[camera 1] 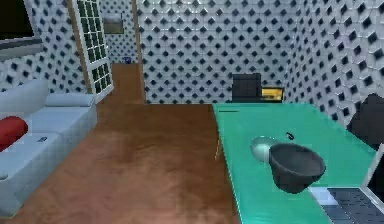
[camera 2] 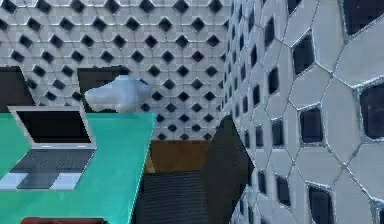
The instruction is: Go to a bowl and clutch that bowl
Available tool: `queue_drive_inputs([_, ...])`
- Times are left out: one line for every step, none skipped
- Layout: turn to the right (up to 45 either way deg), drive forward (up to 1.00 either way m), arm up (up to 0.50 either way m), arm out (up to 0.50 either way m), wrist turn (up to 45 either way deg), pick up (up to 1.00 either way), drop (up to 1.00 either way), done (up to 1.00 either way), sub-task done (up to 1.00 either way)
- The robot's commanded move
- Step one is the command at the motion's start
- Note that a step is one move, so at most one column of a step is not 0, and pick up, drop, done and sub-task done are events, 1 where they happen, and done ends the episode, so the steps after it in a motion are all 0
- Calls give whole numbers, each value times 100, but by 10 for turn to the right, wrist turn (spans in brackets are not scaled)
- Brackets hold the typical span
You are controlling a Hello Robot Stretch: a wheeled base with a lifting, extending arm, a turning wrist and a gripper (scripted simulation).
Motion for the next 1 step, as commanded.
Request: queue_drive_inputs([-450,0,0,0,0,0,0,0,0])
